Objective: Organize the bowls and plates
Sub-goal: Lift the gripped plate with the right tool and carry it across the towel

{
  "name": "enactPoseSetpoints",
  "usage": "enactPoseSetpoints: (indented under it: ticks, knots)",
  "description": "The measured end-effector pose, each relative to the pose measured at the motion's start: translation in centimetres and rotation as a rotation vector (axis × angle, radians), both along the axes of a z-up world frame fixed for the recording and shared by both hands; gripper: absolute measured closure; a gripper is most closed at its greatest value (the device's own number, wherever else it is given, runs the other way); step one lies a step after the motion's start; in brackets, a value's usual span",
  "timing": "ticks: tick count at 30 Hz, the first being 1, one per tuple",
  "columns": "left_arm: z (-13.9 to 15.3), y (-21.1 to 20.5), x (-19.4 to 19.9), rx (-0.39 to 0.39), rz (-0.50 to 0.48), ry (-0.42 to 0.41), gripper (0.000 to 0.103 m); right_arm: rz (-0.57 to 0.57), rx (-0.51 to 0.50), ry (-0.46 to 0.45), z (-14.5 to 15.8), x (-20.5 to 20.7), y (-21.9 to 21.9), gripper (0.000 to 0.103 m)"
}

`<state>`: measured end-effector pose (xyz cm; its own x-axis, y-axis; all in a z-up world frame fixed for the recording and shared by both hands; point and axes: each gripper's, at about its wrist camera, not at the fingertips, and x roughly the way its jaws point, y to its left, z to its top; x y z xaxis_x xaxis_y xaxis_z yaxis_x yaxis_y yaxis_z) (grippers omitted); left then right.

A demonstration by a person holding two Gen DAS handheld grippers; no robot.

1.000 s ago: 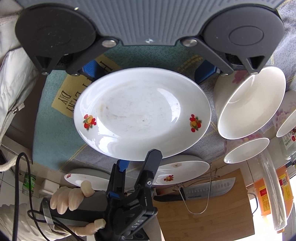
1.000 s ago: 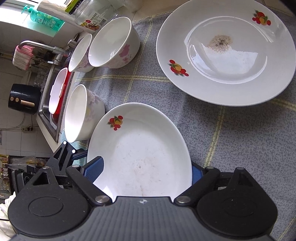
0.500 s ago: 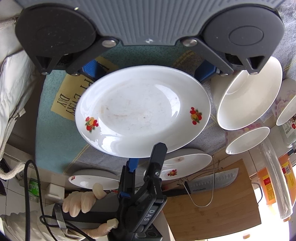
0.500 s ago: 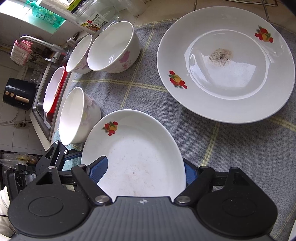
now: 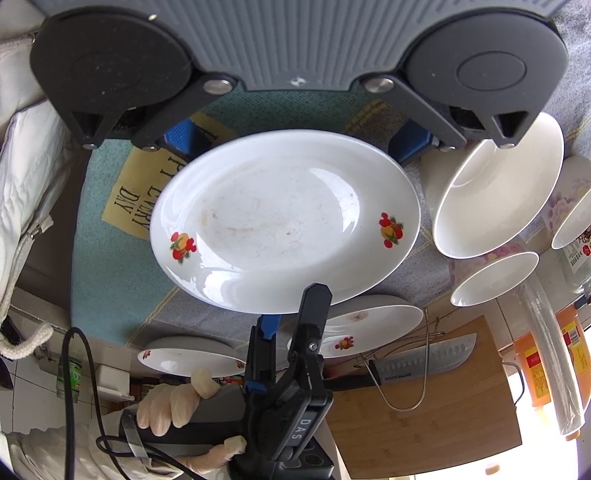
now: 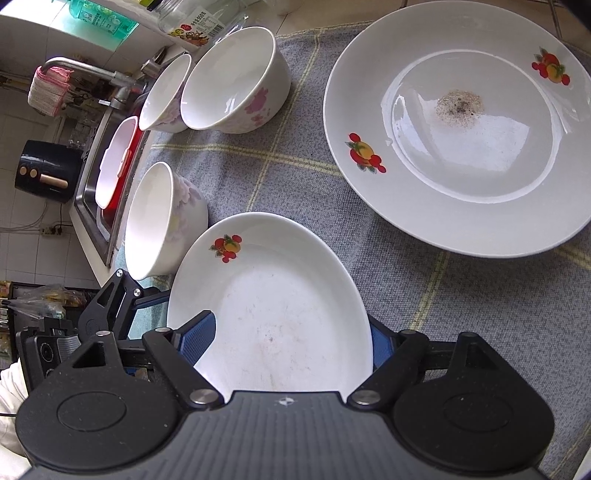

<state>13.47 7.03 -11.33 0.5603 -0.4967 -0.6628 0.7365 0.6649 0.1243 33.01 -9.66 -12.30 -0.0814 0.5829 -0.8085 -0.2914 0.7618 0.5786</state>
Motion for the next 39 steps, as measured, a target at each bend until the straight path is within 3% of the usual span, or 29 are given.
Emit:
enactPoseSetpoints:
  ticks: [5,22,39]
  knots:
    - [0.2,-0.1,0.3,0.010,-0.007,0.012,0.000,0.035,-0.009,-0.007,0.2,-0.5,0.2,0.015]
    - [1.6,-1.1,0.7,0.010,-0.029,0.013,0.001,0.004,0.002,-0.040,1.2,-1.3,-1.2,0.015]
    - [4.0,-4.9,1.3,0.039,-0.072,-0.012,0.001,-0.039,0.035,-0.102,3.5,-2.4,-5.9,0.015]
